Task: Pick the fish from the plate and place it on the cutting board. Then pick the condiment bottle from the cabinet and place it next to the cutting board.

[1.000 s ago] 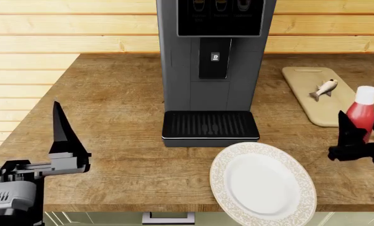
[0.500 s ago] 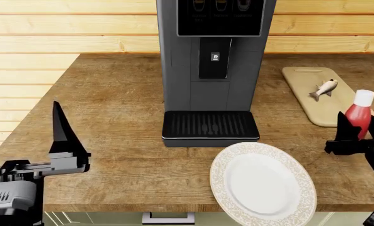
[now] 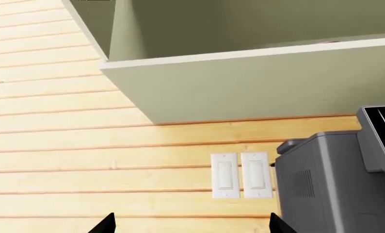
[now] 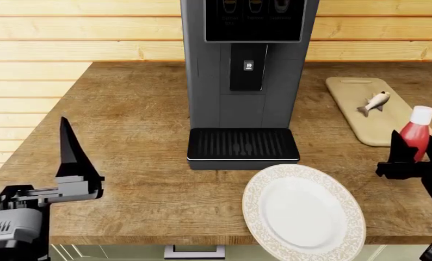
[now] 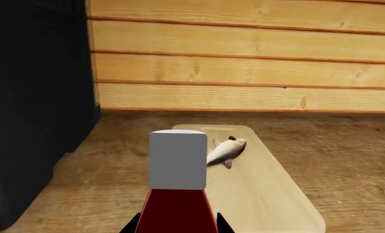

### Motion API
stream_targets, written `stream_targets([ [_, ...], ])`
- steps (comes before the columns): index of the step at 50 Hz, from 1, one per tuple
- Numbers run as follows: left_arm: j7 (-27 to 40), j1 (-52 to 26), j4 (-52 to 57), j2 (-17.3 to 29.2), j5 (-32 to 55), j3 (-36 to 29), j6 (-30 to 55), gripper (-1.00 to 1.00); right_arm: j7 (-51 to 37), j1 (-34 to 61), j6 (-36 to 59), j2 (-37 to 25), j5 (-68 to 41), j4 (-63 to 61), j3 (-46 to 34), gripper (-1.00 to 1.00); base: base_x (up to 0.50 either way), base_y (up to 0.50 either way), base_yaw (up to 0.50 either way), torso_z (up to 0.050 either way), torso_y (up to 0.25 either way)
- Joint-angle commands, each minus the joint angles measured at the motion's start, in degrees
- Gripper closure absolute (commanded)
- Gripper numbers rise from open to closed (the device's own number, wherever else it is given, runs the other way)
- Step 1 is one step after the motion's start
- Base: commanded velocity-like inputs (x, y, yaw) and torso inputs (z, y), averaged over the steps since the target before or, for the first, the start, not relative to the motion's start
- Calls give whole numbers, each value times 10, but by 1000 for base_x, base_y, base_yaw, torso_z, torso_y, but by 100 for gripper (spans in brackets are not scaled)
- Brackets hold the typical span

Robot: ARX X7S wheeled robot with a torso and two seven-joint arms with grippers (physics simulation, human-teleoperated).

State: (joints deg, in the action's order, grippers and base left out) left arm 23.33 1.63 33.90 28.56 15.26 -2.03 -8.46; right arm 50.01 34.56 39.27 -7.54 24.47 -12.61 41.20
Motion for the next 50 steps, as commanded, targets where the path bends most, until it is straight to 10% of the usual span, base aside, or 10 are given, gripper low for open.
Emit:
stream_targets([
  [1,1,0,1,1,1,0,0,-100,-2,-1,-4,-4,-5,2,-1,100,0,0,0,10,0],
  [10,2,1,3,3,1,1,-1,-100,-13,-3,-8,-2,-9,7,3,100,0,0,0,0,0],
  [11,2,1,3,3,1,1,-1,-100,-17,-2,-8,-2,-9,7,3,-100,0,0,0,0,0],
  [30,4,3,1,4,1,1,-4,-100,-19,4,16,-8,-11,-11,0,-100,0,0,0,0,0],
  [50,3,0,1,4,4,-2,-7,-100,114,111,292,-75,25,-272,-76,-100,0,0,0,0,0],
])
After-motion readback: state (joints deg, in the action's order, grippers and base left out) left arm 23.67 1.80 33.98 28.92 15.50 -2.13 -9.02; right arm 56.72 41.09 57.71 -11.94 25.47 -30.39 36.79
